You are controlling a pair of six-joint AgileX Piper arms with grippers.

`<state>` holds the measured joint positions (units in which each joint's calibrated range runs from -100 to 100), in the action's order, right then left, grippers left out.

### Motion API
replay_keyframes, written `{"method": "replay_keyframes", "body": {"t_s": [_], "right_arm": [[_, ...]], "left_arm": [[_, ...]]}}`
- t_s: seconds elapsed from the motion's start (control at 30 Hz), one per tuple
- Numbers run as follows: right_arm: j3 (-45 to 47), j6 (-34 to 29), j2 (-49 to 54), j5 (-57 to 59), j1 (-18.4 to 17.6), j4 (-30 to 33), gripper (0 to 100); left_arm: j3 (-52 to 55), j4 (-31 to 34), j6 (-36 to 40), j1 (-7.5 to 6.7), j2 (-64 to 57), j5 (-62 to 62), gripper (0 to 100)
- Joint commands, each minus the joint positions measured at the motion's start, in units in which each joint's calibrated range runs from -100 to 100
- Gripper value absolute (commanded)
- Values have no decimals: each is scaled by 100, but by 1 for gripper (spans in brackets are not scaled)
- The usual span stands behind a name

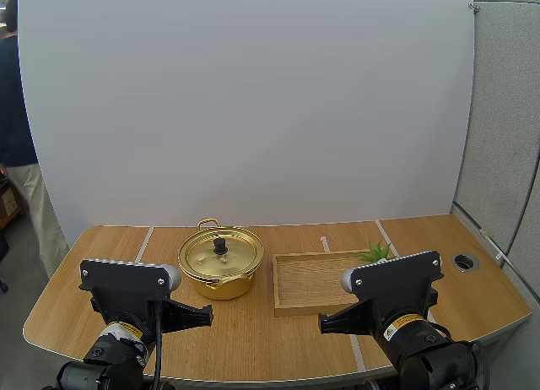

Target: Open the pot, put the grape inside, and close it

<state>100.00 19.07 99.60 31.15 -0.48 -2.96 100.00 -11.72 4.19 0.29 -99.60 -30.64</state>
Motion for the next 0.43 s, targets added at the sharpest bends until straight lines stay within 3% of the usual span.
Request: {"method": "replay_keyframes", "body": {"t_s": [0.0,0.4], "right_arm": [[0,29,40,5,19,30,0],[0,29,40,5,19,30,0]], "left_arm": [[0,46,53,15,-40,200,0],[0,46,53,15,-40,200,0]]}}
